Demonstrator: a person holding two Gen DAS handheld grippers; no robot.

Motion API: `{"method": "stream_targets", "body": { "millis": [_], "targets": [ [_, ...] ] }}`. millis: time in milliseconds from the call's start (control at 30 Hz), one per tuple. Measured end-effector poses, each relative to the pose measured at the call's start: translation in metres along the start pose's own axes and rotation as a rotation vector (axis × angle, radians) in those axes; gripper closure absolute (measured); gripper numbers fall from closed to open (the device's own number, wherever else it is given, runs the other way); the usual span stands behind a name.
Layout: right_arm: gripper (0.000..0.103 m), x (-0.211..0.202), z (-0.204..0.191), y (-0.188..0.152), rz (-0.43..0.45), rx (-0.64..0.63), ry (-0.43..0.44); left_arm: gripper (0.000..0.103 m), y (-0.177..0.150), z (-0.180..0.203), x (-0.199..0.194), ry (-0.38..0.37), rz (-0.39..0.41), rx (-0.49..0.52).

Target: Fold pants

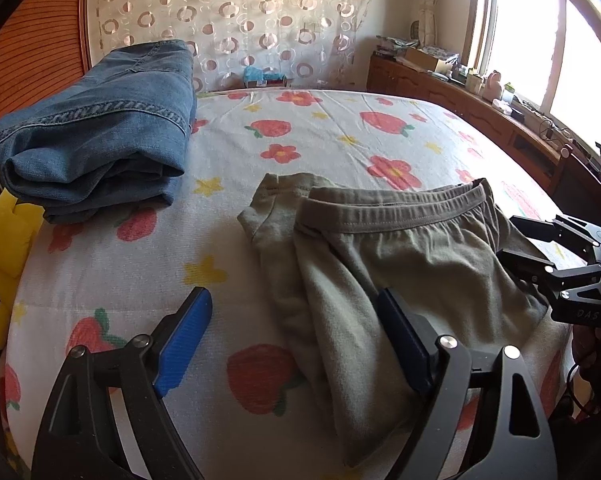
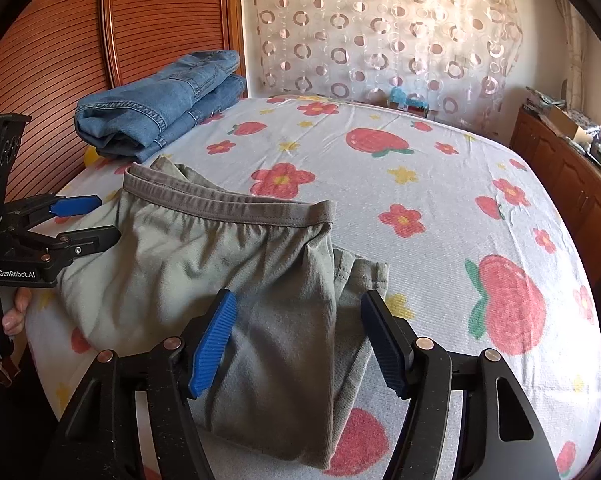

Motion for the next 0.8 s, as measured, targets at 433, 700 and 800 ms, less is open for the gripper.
{"method": "stream_targets", "body": {
  "millis": [433, 700, 800],
  "targets": [
    [0.034, -0.007, 0.004, 0.009, -0.035, -0.014, -0.007, 0.018, 0.013, -0.005, 0.003, -0.022, -0.048, -0.009],
    [0.053, -0.002, 0.020, 0.035, -0.036, 0.000, 0.040, 0.029, 0.032, -0.014, 0.008, -0.051, -0.043, -0.016],
    [0.063, 0.013, 0.024, 0.044, -0.066, 0.017, 0.077, 0.033, 0.035, -0.014, 0.014, -0.059, -0.056, -0.013]
  ]
}}
Point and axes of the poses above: each gripper's, at about its wrist camera, not at the fingertips, and x roughly the way its jaws point, z to its right, y to its top, the point moved 1 cm from there along x, roughly the way its jaws point, and after that the axes turned 7 degrees about -y, right-handed, at the moved point
